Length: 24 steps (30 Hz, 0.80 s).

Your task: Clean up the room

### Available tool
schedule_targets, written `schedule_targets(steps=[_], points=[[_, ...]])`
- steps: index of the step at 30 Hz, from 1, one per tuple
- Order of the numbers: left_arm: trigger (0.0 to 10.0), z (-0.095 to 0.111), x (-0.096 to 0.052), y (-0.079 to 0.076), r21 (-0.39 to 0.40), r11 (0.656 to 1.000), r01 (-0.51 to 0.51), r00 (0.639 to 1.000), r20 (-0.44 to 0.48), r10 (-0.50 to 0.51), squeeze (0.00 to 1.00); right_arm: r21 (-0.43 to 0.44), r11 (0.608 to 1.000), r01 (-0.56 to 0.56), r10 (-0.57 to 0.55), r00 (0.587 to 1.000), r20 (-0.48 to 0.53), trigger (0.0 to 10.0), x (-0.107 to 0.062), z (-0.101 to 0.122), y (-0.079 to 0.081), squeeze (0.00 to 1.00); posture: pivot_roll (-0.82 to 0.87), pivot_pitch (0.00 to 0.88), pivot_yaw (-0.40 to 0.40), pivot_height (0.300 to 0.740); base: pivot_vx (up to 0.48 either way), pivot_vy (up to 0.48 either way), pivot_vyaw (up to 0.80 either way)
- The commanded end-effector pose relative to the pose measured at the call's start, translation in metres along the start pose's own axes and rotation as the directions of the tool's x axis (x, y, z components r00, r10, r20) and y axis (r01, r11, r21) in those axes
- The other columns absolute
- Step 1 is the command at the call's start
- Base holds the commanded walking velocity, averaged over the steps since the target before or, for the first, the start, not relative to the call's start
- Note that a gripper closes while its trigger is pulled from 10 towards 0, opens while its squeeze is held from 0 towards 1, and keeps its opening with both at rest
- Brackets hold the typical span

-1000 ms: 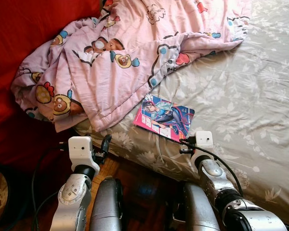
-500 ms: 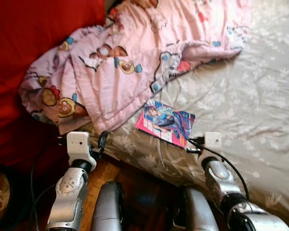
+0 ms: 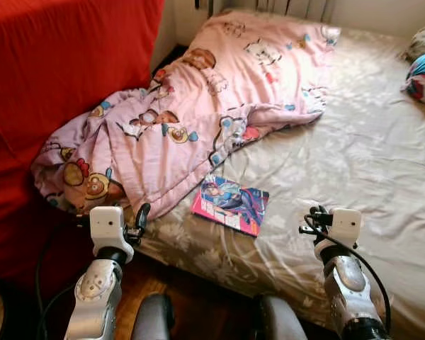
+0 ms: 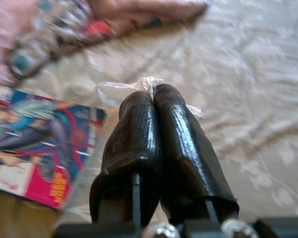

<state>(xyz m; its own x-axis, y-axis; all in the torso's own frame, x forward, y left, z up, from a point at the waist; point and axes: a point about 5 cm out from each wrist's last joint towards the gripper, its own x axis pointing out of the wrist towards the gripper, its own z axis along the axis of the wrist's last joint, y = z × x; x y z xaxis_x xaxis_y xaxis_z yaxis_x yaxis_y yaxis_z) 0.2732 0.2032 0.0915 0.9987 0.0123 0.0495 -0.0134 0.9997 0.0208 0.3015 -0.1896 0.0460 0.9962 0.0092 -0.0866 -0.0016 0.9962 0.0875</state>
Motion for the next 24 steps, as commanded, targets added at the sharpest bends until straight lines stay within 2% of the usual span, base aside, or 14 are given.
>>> schedule_targets(steps=[1,2,4,5,7,10,14,19,24], points=[[10.0,0.000,-0.003,0.008,0.016,1.000,-0.019,1.000,0.007,0.018,0.00,-0.003,1.000,-0.007,0.007,1.000,0.008,10.0,-0.003,0.000,0.001,0.00,0.03,0.066,-0.043,0.627,0.000,0.000,0.00],[10.0,0.000,-0.003,0.010,0.020,0.999,-0.026,1.000,0.009,0.026,0.00,0.005,1.000,-0.004,0.004,1.000,0.007,10.0,-0.003,-0.001,0.001,0.00,0.04,0.058,-0.044,0.627,0.000,0.000,0.00],[10.0,0.005,-0.002,0.027,0.073,0.992,-0.104,0.994,0.040,0.101,0.00,0.023,0.999,0.030,-0.031,0.999,0.027,10.0,-0.003,0.002,0.000,0.00,0.04,0.045,-0.043,0.631,0.000,0.000,0.00],[10.0,0.005,-0.002,0.027,0.073,0.992,-0.104,0.994,0.040,0.101,0.00,0.023,0.999,0.030,-0.031,0.999,0.027,10.0,-0.003,0.002,0.000,0.00,0.04,0.045,-0.043,0.631,0.000,0.000,0.00],[10.0,0.010,-0.002,0.043,0.062,0.987,-0.151,0.988,0.051,0.148,0.00,0.035,0.999,0.027,-0.028,0.999,0.027,10.0,-0.002,0.004,0.002,0.00,0.05,0.035,-0.041,0.645,0.000,0.000,0.00],[10.0,0.008,-0.005,0.051,0.058,0.987,-0.149,0.989,0.034,0.147,0.00,0.025,1.000,0.005,-0.006,0.999,0.031,10.0,-0.003,0.005,0.006,0.00,0.05,0.027,-0.039,0.659,0.000,0.000,0.00],[10.0,0.003,-0.009,0.051,0.049,0.988,-0.143,0.990,0.016,0.142,0.00,0.020,1.000,-0.001,0.001,1.000,0.030,10.0,-0.004,0.005,0.007,0.00,0.05,0.021,-0.041,0.673,0.000,0.000,0.00],[10.0,-0.006,-0.018,0.046,0.004,0.988,-0.155,0.988,-0.012,0.155,0.00,0.000,1.000,0.001,-0.001,1.000,0.029,10.0,-0.009,0.004,-0.002,0.00,0.04,0.014,-0.047,0.692,0.000,0.000,0.00],[10.0,-0.010,-0.018,0.038,-0.018,0.990,-0.142,0.990,-0.019,0.141,0.00,-0.015,0.999,0.033,-0.033,0.999,0.007,10.0,-0.008,0.004,-0.008,0.00,0.04,0.028,-0.061,0.692,0.000,0.000,0.00]])
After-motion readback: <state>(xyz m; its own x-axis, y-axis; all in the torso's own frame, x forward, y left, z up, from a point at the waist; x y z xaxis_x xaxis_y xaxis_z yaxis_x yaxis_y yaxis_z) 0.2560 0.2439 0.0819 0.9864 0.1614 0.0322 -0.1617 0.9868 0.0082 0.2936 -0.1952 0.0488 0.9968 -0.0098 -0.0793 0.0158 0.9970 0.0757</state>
